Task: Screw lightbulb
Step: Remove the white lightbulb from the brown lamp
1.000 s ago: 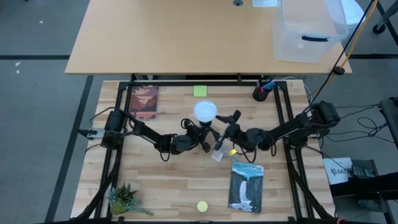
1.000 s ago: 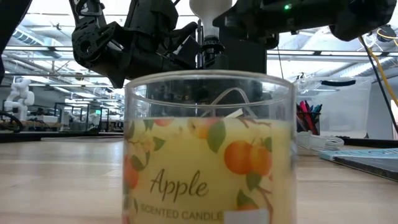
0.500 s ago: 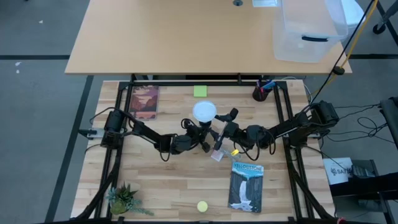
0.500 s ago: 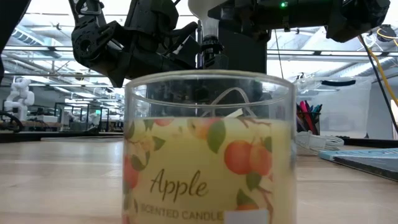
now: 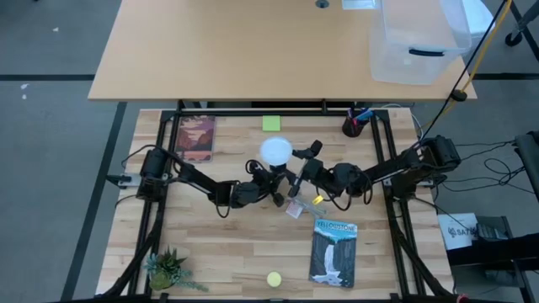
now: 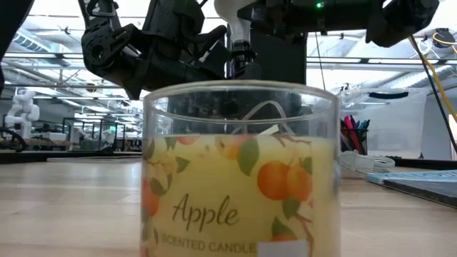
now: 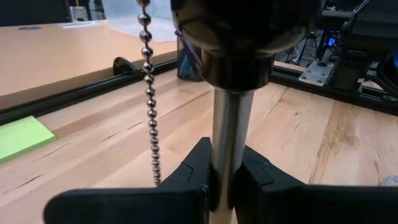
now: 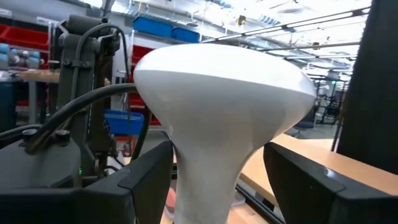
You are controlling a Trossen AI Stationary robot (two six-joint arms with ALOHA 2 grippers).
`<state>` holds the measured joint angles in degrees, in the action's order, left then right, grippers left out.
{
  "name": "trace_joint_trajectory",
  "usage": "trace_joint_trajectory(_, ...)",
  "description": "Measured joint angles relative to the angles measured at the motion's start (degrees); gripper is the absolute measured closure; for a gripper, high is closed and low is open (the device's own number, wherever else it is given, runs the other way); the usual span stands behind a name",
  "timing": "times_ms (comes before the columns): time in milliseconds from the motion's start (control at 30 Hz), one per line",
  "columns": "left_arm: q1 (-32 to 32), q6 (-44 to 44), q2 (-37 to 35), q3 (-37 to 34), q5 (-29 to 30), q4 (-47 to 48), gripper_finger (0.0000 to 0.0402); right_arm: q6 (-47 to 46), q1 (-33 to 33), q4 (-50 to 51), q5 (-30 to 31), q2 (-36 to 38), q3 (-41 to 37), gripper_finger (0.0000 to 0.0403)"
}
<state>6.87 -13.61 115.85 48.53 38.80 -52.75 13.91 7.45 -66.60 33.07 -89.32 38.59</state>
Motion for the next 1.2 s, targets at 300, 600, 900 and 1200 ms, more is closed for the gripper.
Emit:
trace_joint_trajectory(300, 0.02, 0.44, 0.00, -0.09, -2.19, 0.46, 0.0371, -2.18, -1.93, 4.80, -6.01, 0.07, 1.74, 0.0179)
trace_joint_trajectory(600, 0.02, 1.53, 0.00, -0.04, -6.35, 0.18, 0.0371, -2.03, -1.88, 7.54, -8.09, 0.83, 1.75, 0.0214)
trace_joint_trajectory(900, 0.00, 3.47, 0.00, 0.09, -11.67, 0.33, 0.0371, -2.23, -1.90, 23.13, -12.36, 8.98, 1.85, 0.0215)
trace_joint_trajectory(1200, -0.63, 4.51, 0.00, 0.13, -18.75, 0.47, 0.0371, -0.53, -5.22, 37.16, -23.85, 16.73, 1.85, 0.0213)
